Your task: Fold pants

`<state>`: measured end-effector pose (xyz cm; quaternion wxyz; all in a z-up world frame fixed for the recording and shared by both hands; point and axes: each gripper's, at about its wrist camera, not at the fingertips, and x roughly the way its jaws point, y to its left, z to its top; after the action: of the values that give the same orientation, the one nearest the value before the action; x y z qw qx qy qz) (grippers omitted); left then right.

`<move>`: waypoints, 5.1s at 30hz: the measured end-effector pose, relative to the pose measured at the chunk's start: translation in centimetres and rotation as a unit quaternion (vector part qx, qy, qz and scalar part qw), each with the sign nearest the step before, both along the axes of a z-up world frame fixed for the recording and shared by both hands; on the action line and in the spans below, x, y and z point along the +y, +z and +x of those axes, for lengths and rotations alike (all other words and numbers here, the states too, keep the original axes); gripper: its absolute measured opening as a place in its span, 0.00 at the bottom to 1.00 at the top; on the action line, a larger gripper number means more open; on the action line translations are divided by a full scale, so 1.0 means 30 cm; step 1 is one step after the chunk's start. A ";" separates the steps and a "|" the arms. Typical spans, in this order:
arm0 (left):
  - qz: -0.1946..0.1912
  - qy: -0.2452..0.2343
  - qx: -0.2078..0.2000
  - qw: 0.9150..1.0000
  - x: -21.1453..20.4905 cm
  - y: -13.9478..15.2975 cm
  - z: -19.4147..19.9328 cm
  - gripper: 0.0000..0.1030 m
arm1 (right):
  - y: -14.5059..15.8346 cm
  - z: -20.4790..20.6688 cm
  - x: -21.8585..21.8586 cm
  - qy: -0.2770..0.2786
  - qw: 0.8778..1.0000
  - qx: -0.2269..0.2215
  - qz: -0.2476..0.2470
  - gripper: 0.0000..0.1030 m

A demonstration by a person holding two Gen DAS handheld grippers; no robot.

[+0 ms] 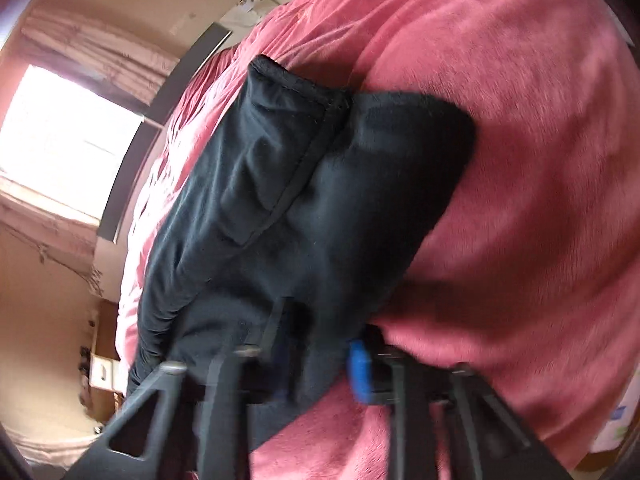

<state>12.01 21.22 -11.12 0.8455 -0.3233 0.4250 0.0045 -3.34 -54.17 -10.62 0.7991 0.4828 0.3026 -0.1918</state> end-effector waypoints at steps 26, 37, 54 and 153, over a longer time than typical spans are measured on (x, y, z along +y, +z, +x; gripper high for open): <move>0.003 0.002 0.009 1.000 0.180 0.121 -0.400 0.26 | 0.097 -0.160 0.010 0.009 0.989 0.097 -0.112 0.41; 0.107 0.027 -0.079 0.991 0.194 0.327 -0.205 0.33 | 0.324 0.004 -0.057 0.024 0.970 0.059 -0.236 0.63; 0.218 -0.106 0.004 0.970 -0.097 0.232 0.545 0.35 | 0.245 0.603 -0.267 0.099 0.951 0.163 -0.244 0.66; -0.051 -0.006 -0.172 0.984 0.125 0.396 0.225 0.05 | 0.443 0.415 -0.319 0.016 0.990 -0.052 -0.130 0.11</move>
<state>18.76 24.98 0.76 0.8882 -0.3596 0.2752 -0.0777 9.12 -63.74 2.66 0.8726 0.3794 0.2408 -0.1915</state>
